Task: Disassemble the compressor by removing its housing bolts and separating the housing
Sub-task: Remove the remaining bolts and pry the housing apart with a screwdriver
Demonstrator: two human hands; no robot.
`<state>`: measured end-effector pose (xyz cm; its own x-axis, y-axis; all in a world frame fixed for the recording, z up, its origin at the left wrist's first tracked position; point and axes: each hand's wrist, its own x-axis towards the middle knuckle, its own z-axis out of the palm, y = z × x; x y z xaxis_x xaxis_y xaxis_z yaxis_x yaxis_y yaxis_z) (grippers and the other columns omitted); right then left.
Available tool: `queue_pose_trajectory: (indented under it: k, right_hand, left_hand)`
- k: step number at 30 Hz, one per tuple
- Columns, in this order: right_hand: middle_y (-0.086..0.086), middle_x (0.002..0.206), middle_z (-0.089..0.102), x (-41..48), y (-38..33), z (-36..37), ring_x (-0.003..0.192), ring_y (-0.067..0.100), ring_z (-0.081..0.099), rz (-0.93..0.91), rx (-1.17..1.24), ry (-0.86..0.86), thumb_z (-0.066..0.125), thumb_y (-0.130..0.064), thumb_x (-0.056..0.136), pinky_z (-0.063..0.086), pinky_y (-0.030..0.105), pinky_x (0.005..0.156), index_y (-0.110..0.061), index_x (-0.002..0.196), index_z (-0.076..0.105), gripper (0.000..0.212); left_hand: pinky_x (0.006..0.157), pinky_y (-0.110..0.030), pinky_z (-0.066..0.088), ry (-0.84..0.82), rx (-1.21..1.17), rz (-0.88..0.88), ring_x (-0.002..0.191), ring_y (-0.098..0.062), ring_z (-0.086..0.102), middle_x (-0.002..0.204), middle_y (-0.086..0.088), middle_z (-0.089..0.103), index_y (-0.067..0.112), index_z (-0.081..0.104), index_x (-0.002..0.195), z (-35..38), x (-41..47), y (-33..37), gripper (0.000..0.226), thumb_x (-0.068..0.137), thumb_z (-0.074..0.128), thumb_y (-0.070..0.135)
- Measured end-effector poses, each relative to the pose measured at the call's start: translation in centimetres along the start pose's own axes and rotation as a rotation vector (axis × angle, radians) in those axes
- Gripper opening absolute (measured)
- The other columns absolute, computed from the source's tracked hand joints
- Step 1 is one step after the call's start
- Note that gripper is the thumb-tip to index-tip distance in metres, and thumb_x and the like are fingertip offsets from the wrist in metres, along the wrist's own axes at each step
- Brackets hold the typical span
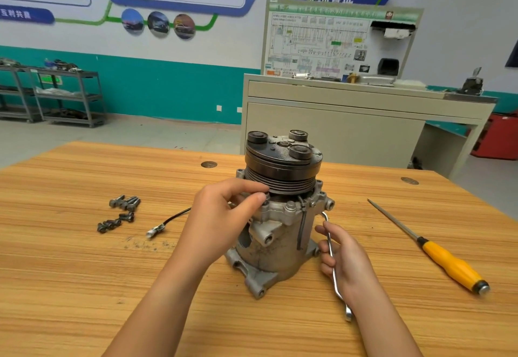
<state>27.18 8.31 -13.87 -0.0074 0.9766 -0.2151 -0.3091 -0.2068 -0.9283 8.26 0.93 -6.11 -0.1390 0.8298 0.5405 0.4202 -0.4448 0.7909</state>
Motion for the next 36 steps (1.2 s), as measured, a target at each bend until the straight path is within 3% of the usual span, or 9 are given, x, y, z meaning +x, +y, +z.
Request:
queue_pose_trajectory:
  k: [5, 13, 19, 25, 29, 32, 36]
  right_hand:
    - [-0.002, 0.048, 0.041, 0.1, 0.1, 0.0, 0.034, 0.007, 0.027, 0.006, -0.005, -0.010, 0.054, -0.027, 0.088, 0.021, 0.018, 0.031, -0.008, 0.092, 0.059, 0.021]
    - [-0.002, 0.048, 0.040, 0.1, 0.2, -0.1, 0.034, 0.006, 0.026, 0.008, -0.011, 0.000, 0.053, -0.027, 0.088, 0.020, 0.019, 0.032, -0.007, 0.093, 0.059, 0.021]
    - [-0.001, 0.048, 0.039, 0.1, 0.1, 0.1, 0.034, 0.007, 0.025, 0.002, -0.025, -0.011, 0.052, -0.026, 0.089, 0.019, 0.018, 0.032, -0.007, 0.092, 0.059, 0.021]
    - [-0.001, 0.048, 0.039, -0.1, 0.0, 0.1, 0.035, 0.007, 0.026, 0.004, -0.028, -0.013, 0.052, -0.026, 0.089, 0.019, 0.019, 0.033, -0.007, 0.092, 0.058, 0.020]
    - [-0.001, 0.048, 0.040, -0.1, 0.1, 0.0, 0.034, 0.007, 0.026, 0.002, -0.023, -0.021, 0.053, -0.026, 0.089, 0.020, 0.019, 0.032, -0.007, 0.092, 0.059, 0.020]
    - [-0.002, 0.047, 0.040, -0.1, 0.1, 0.0, 0.034, 0.007, 0.026, 0.000, -0.024, -0.028, 0.053, -0.026, 0.089, 0.020, 0.018, 0.032, -0.007, 0.091, 0.059, 0.020]
    - [-0.002, 0.047, 0.040, -0.1, 0.0, 0.0, 0.035, 0.007, 0.026, 0.001, -0.024, -0.024, 0.053, -0.026, 0.089, 0.020, 0.019, 0.032, -0.008, 0.091, 0.058, 0.019]
  left_hand:
    - [0.051, -0.006, 0.037, 0.036, 0.033, 0.029, 0.054, 0.004, 0.053, 0.057, 0.025, 0.060, 0.036, 0.065, 0.076, 0.2, 0.2, -0.1, 0.024, 0.081, 0.069, 0.013]
    - [0.069, -0.010, 0.050, -0.028, -0.086, -0.057, 0.078, 0.006, 0.064, 0.081, 0.024, 0.069, 0.044, 0.063, 0.088, 0.2, -0.3, -0.1, 0.028, 0.084, 0.066, 0.016]
    - [0.059, -0.006, 0.044, 0.088, -0.074, -0.062, 0.066, 0.007, 0.060, 0.072, 0.018, 0.067, 0.038, 0.064, 0.079, 1.2, -0.3, 0.0, 0.024, 0.081, 0.070, 0.015]
    - [0.064, -0.004, 0.036, 0.202, 0.154, -0.002, 0.074, 0.005, 0.049, 0.083, 0.012, 0.049, 0.037, 0.050, 0.074, 2.2, -0.5, 0.1, 0.022, 0.076, 0.071, 0.029]
    - [0.064, -0.003, 0.037, 0.139, 0.051, -0.064, 0.072, 0.005, 0.050, 0.083, 0.009, 0.053, 0.036, 0.061, 0.086, 1.8, -0.9, 0.0, 0.010, 0.080, 0.065, 0.029]
    - [0.062, -0.004, 0.039, 0.152, 0.002, -0.082, 0.069, 0.008, 0.051, 0.079, 0.007, 0.057, 0.039, 0.060, 0.078, 1.6, -1.1, -0.1, 0.019, 0.082, 0.066, 0.022]
    - [0.062, -0.014, 0.041, 0.199, -0.014, -0.138, 0.066, -0.001, 0.049, 0.072, 0.006, 0.055, 0.027, 0.061, 0.072, 2.0, -0.9, -0.2, 0.012, 0.078, 0.072, 0.025]
